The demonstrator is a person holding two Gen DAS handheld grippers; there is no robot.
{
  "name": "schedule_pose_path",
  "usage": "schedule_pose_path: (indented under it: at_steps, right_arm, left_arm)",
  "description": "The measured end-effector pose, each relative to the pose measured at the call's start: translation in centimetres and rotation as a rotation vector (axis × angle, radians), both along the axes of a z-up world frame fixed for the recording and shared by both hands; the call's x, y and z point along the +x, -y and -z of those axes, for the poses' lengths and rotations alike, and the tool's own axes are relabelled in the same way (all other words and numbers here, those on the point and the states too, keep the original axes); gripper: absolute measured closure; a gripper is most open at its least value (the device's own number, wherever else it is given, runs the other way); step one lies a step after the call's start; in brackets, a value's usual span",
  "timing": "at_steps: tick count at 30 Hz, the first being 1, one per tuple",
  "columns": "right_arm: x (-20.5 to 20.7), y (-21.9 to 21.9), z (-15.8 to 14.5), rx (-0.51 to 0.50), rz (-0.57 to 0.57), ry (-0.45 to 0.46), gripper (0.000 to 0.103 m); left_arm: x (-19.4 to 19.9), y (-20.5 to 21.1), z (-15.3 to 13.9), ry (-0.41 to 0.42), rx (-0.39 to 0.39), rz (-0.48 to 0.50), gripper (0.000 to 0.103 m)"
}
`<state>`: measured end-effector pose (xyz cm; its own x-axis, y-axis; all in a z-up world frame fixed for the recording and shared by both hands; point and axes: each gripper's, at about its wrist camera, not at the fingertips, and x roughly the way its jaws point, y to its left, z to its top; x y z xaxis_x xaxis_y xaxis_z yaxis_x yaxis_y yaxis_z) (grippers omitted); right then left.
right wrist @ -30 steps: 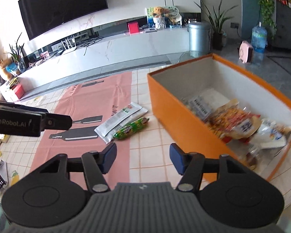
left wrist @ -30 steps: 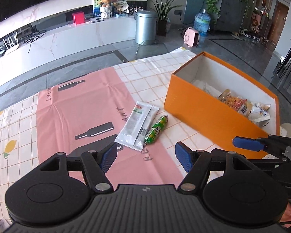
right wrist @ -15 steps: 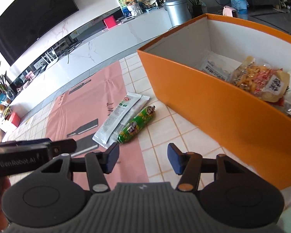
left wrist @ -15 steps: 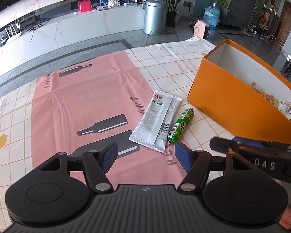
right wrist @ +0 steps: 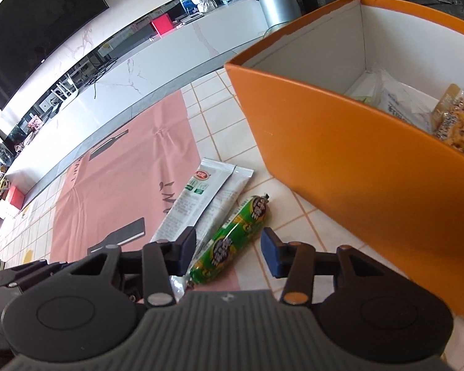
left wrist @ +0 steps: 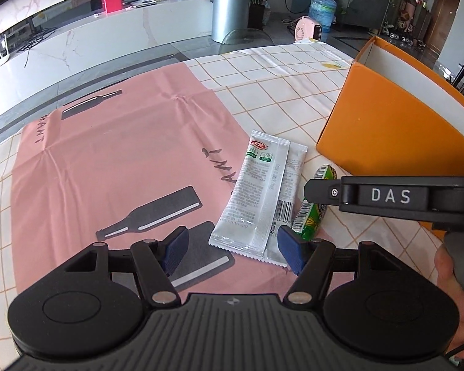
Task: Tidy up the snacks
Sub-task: 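Grasp the white twin sachet with the left tool while the right tool grasps the green sausage stick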
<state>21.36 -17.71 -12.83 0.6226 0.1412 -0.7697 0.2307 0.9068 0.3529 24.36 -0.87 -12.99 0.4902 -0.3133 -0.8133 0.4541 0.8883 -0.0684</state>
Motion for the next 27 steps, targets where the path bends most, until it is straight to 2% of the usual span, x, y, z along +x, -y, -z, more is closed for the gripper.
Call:
schedule_pose_path:
  at_steps: [4, 7, 10, 14, 18, 25, 27]
  right_arm:
    - [1.0, 0.2, 1.0, 0.003, -0.021, -0.015, 0.069]
    - [1.2, 0.1, 1.1, 0.002, -0.055, -0.003, 0.072]
    - [0.9, -0.1, 0.8, -0.045, -0.101, -0.008, 0.074]
    - [0.4, 0.3, 0.3, -0.165, -0.125, -0.036, 0.075]
    - [-0.1, 1.4, 0.3, -0.153, -0.168, -0.048, 0.075]
    - [-0.5, 2.7, 0.8, -0.109, -0.175, -0.045, 0.075]
    - [-0.6, 2.9, 1.0, -0.103, -0.175, -0.042, 0.079]
  left_arm:
    - [0.6, 0.2, 0.5, -0.002, -0.011, 0.007, 0.025]
    - [0.8, 0.4, 0.7, 0.0, -0.014, 0.013, 0.025]
    - [1.0, 0.6, 0.9, -0.003, -0.02, 0.025, 0.025]
    - [1.0, 2.0, 1.4, 0.006, -0.001, 0.094, 0.023]
    - [0.8, 3.6, 1.9, 0.071, 0.076, 0.146, 0.019]
    - [2.4, 4.4, 2.4, 0.088, 0.041, 0.178, 0.015]
    - [2.7, 4.5, 2.5, 0.098, 0.032, 0.18, 0.015]
